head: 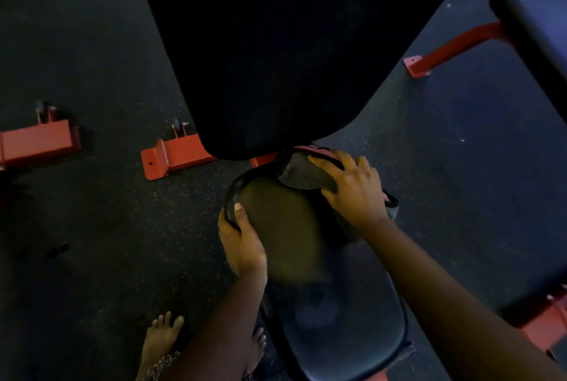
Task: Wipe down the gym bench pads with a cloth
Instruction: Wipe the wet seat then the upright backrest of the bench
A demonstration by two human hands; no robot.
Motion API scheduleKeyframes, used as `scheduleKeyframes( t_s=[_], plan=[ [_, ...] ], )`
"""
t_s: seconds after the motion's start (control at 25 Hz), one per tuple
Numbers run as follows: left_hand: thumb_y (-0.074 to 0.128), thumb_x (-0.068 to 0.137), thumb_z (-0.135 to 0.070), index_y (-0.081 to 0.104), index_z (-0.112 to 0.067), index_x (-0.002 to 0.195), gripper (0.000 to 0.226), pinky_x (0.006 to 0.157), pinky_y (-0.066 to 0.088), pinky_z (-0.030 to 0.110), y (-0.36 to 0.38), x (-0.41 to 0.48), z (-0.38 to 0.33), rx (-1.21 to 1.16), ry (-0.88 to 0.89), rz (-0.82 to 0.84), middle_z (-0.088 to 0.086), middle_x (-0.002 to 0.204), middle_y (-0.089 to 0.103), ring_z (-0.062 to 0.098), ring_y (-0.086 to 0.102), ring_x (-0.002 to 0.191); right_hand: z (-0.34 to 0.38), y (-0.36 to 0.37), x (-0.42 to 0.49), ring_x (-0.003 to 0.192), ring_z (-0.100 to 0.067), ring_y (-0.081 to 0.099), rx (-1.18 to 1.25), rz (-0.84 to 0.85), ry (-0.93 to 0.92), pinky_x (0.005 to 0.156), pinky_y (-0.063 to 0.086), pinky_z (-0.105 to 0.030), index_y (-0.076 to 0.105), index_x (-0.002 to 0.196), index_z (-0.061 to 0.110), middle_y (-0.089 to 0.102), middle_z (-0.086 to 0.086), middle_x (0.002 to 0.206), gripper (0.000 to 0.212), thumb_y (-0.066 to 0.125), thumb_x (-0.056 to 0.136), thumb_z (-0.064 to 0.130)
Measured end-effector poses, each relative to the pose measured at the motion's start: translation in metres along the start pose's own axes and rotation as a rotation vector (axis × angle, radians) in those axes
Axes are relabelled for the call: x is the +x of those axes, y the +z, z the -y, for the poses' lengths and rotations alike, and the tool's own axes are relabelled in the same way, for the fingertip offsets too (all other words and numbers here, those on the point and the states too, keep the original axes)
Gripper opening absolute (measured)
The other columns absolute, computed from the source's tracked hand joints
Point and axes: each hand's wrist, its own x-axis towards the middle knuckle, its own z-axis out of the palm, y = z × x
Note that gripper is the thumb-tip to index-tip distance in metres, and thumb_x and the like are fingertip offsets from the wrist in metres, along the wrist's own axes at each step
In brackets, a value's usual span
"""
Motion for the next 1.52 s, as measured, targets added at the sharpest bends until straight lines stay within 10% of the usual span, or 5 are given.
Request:
scheduleKeyframes(
  t_s=[0.32,0.68,1.08,1.36,1.52],
  plan=[
    [0.037,0.095,-0.048,0.017,-0.025,0.148,0.062,0.108,0.027,0.039,-0.046,-0.014,-0.038,0.043,-0.103,0.346,0.004,0.154,0.024,0.026,0.030,0.137,0.035,-0.017,-0.064,0.120,-0.032,0.041,0.395,0.028,0.265,0.097,0.042,-0.043,0.027,0.144,0.037,0.036,-0.011,0.143,0.067,0.060,0.087,0.029],
    [0.045,0.093,-0.036,0.019,-0.025,0.148,0.061,0.105,0.023,0.025,-0.170,-0.075,-0.179,0.135,0.460,0.485,-0.002,0.153,0.025,0.013,0.026,0.139,0.113,-0.141,-0.147,0.126,-0.029,0.039,0.725,-0.228,0.432,0.101,0.035,-0.043,0.034,0.138,0.044,0.039,-0.006,0.141,0.069,0.064,0.082,0.019],
    [0.055,0.081,-0.055,0.016,-0.027,0.147,0.082,0.109,0.030,0.023,-0.110,-0.051,-0.289,0.129,0.925,0.819,-0.010,0.150,0.026,0.004,0.028,0.137,0.153,-0.186,-0.103,0.118,-0.019,0.047,0.743,-0.628,0.631,0.098,0.044,-0.041,0.040,0.133,0.046,0.049,0.001,0.131,0.065,0.064,0.079,0.020],
    [0.044,0.072,-0.075,0.012,-0.030,0.147,0.093,0.116,0.021,0.032,-0.075,-0.020,-0.263,-0.075,1.126,0.714,-0.010,0.153,0.019,0.008,0.019,0.141,0.159,-0.135,-0.038,0.117,-0.018,0.050,0.885,-1.041,0.536,0.100,0.044,-0.043,0.040,0.134,0.042,0.051,-0.002,0.127,0.061,0.058,0.080,0.020],
    [0.046,0.086,-0.056,0.010,-0.034,0.145,0.073,0.109,0.023,0.026,-0.056,-0.016,-0.249,-0.200,1.321,0.594,-0.015,0.148,0.021,0.007,0.021,0.138,0.149,-0.107,-0.007,0.116,-0.011,0.049,0.920,-1.217,0.324,0.099,0.034,-0.015,0.041,0.130,0.039,0.053,-0.002,0.127,0.064,0.064,0.081,0.006]
  ],
)
